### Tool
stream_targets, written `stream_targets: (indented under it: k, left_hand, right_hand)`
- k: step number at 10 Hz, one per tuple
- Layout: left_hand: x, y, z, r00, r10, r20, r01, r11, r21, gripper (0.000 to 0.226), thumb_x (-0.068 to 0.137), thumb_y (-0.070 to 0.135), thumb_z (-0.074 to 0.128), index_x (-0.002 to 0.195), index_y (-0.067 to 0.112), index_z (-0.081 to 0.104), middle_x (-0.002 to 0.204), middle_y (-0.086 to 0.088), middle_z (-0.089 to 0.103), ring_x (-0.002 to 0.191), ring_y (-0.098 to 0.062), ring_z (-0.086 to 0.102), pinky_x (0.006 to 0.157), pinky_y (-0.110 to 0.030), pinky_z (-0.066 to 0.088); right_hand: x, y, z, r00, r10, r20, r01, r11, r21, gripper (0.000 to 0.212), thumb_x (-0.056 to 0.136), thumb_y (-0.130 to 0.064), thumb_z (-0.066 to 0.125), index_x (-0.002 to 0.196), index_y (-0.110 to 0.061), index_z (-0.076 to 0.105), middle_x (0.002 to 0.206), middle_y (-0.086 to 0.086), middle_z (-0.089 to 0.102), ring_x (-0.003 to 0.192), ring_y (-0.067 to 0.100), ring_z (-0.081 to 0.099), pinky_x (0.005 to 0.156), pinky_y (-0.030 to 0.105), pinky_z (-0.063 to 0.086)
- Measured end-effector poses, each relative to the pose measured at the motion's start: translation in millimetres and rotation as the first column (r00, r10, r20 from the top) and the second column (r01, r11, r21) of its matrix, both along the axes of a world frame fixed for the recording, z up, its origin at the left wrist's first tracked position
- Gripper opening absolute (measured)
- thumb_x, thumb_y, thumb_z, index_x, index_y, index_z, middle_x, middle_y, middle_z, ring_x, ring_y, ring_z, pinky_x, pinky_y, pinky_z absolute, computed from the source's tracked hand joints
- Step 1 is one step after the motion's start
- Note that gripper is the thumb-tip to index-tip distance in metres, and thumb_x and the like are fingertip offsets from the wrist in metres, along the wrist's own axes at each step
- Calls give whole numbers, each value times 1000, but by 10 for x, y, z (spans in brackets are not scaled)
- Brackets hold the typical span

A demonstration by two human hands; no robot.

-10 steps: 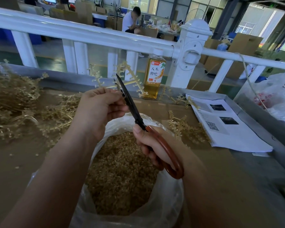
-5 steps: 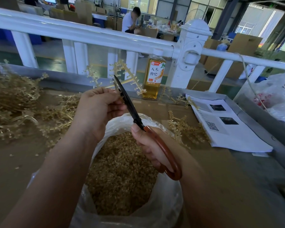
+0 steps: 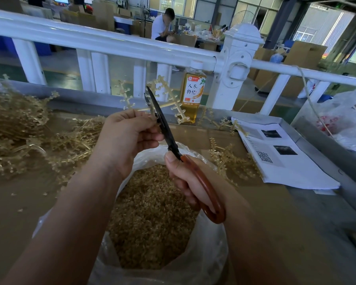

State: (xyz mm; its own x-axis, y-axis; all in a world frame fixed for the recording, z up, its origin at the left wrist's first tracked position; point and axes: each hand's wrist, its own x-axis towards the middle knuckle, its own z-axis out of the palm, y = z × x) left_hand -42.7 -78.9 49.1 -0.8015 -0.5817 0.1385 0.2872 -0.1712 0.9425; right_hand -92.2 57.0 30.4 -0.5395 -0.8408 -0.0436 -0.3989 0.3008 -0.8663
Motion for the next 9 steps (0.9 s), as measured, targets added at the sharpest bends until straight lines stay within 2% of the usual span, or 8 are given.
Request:
stream_targets:
  k: [1,3,4,5,6,7,8,9]
  left_hand:
    - [0,-4,3,1000,-2,5,2,1000,7,19,87,-3,50,70,5,56,48,0,61,44,-12,60,45,-18,49]
    - [4,13,14,1000,-11,9,11,1000,28,20,86,-2,51,68,5,57,49,-1,61,45,-12,60,45,-18,49]
    - [5,11,16,1000,-6,12,5,1000,25,20,87,-1,52,69,5,57,48,0,60,45,-12,60,46,-18,49]
    - [2,23,14,1000,1,13,-1,1000,28,19,88,1,51,71,5,58,49,1,60,46,-12,61,46,-18,50]
    - [4,38,12,1000,11,12,-11,1000,29,22,92,9,50,72,5,59,49,1,61,46,-12,60,46,-18,50]
    - [9,38,17,999,21,24,-22,999,31,21,92,8,50,72,6,58,48,1,61,45,-11,61,45,-17,48]
    - [8,67,19,999,14,44,-15,999,31,21,91,8,51,71,7,57,46,1,60,43,-11,60,42,-16,46]
    - [9,80,15,998,21,62,-22,1000,18,23,90,9,52,68,7,58,46,0,60,41,-12,60,40,-15,44]
  right_hand:
    - [20,-4,0,1000,-26,1,26,1000,6,45,74,-69,27,63,-28,43,52,-8,39,34,0,37,43,13,30]
    - [49,0,46,988,-29,153,26,999,22,44,73,-68,29,63,-25,38,56,-5,31,29,0,33,34,9,27]
    - [26,4,81,916,-73,394,88,996,-20,38,97,-41,32,66,-20,38,47,-8,40,28,-2,37,34,10,31]
    - [7,11,98,962,-42,268,30,999,45,36,98,-36,32,66,-20,39,49,-7,42,26,-6,40,33,9,33]
    - [12,-12,147,980,-107,169,94,992,86,42,95,-44,33,58,-23,40,43,-7,43,30,-4,42,39,12,34]
    - [46,13,137,997,-58,53,55,997,61,46,91,-52,32,61,-18,37,53,1,37,40,6,35,47,20,30]
    - [48,20,62,996,-35,80,34,999,10,52,72,-71,30,62,-20,37,56,2,32,40,6,29,44,20,27]
    - [29,27,7,988,-36,147,38,999,-9,58,47,-81,32,64,-26,40,54,-4,31,32,0,27,35,11,23]
